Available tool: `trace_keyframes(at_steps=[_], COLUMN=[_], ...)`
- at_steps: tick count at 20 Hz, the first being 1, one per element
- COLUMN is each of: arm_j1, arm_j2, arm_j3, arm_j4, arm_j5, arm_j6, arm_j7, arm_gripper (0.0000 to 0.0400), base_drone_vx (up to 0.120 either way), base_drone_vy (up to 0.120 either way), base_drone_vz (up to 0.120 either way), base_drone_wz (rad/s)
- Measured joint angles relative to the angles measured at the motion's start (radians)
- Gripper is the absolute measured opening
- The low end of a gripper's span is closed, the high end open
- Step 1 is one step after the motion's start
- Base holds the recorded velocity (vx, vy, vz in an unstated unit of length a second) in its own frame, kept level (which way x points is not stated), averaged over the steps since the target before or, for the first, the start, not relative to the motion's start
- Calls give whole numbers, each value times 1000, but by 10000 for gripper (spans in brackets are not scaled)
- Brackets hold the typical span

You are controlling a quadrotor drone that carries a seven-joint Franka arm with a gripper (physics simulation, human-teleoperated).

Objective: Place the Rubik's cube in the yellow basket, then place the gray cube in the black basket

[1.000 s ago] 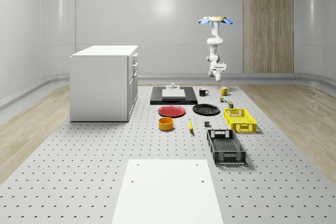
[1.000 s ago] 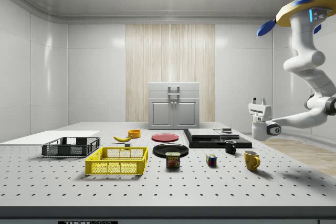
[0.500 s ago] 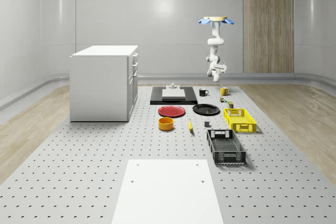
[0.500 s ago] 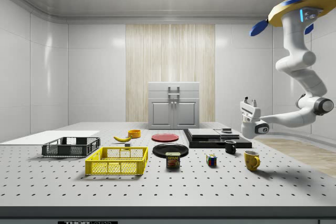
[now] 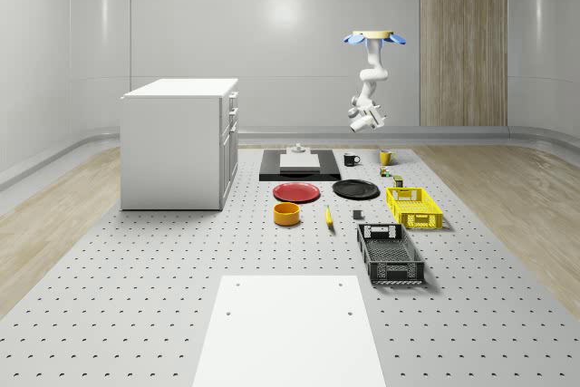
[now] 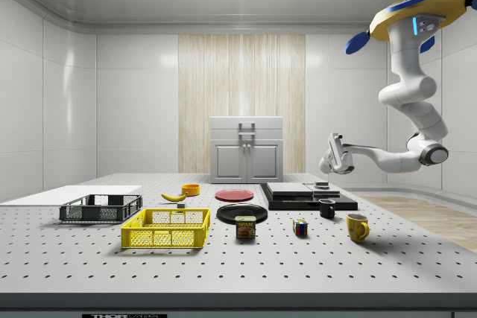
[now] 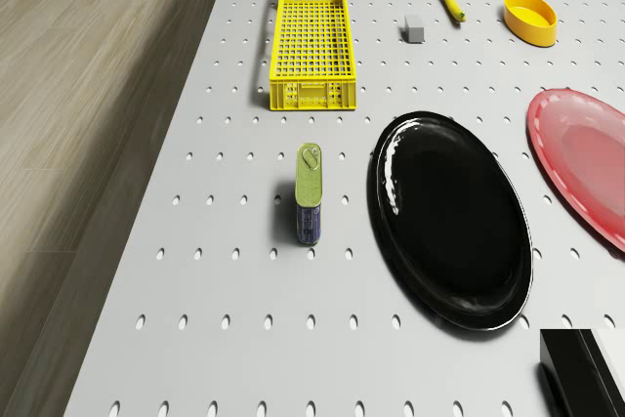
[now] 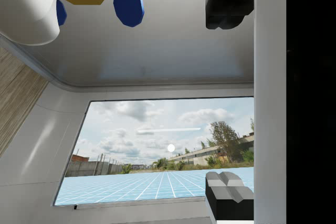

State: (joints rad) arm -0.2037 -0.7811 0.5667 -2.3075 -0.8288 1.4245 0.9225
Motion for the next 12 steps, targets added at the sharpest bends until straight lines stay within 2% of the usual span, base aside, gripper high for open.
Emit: trace_keyframes(at_steps=[3, 5, 8, 12], arm_j1=[-104, -196, -357, -554], arm_j2=[-42, -71, -112, -162], arm_j3=[191, 303, 437, 553], arm_j4=[-191, -318, -457, -546], arm_j5=[-339, -559, -825, -1030], arm_j6=[0, -20, -82, -173], arm_j7=[101, 187, 321, 460], arm_gripper=[400, 400, 400, 400], base_drone_vx=[120, 120, 120, 120], base_drone_vy=[0, 0, 0, 0], base_drone_vz=[-120, -120, -120, -120], base_drone_wz=[0, 0, 0, 0])
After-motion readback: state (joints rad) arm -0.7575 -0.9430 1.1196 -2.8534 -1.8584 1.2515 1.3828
